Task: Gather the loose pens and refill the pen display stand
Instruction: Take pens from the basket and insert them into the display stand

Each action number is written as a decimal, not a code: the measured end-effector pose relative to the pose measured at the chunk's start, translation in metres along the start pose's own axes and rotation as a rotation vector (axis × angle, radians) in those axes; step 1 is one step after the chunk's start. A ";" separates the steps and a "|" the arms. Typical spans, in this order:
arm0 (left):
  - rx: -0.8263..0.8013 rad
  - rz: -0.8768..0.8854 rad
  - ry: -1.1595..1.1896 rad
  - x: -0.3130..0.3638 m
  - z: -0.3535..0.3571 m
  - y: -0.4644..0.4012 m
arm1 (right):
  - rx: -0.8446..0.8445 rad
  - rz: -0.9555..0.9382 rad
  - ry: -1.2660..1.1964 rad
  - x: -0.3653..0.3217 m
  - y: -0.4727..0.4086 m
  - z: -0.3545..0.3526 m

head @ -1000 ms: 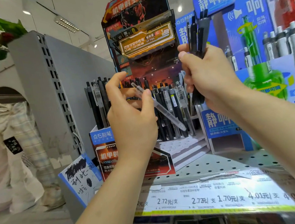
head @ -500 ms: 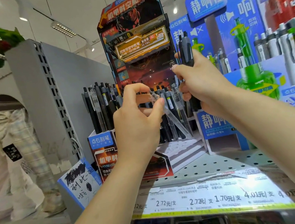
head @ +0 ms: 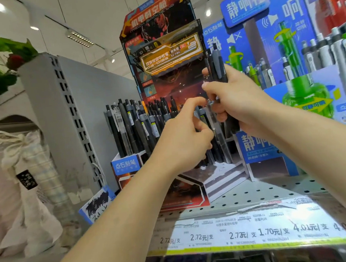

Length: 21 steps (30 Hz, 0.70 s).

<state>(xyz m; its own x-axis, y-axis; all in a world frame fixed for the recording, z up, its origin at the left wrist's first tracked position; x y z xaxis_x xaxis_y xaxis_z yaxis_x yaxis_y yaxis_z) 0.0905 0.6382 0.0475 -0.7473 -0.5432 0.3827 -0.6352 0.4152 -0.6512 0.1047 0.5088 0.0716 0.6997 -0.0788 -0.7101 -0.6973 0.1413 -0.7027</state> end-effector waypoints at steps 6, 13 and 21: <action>0.014 -0.001 0.020 0.001 0.001 -0.003 | 0.056 -0.002 -0.132 -0.006 0.002 -0.006; 0.136 0.073 0.076 0.000 -0.004 0.002 | -0.004 0.018 -0.180 -0.005 0.005 0.001; 0.599 0.286 0.259 0.005 -0.035 0.032 | -0.298 -0.175 0.073 -0.023 0.027 0.026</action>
<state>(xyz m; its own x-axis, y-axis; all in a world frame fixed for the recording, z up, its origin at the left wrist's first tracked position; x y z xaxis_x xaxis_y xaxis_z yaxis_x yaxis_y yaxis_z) 0.0591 0.6743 0.0513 -0.9382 -0.2515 0.2378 -0.2464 0.0025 -0.9692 0.0734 0.5405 0.0701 0.8071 -0.1484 -0.5714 -0.5901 -0.1736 -0.7884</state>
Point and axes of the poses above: each hand's wrist, its own y-axis away from the middle knuckle, its own z-axis out of the palm, x = y × z, the point moved 7 cm from there along -y, towards the middle knuckle, and after that the axes turned 1 degree about y, right-handed, at the moved point
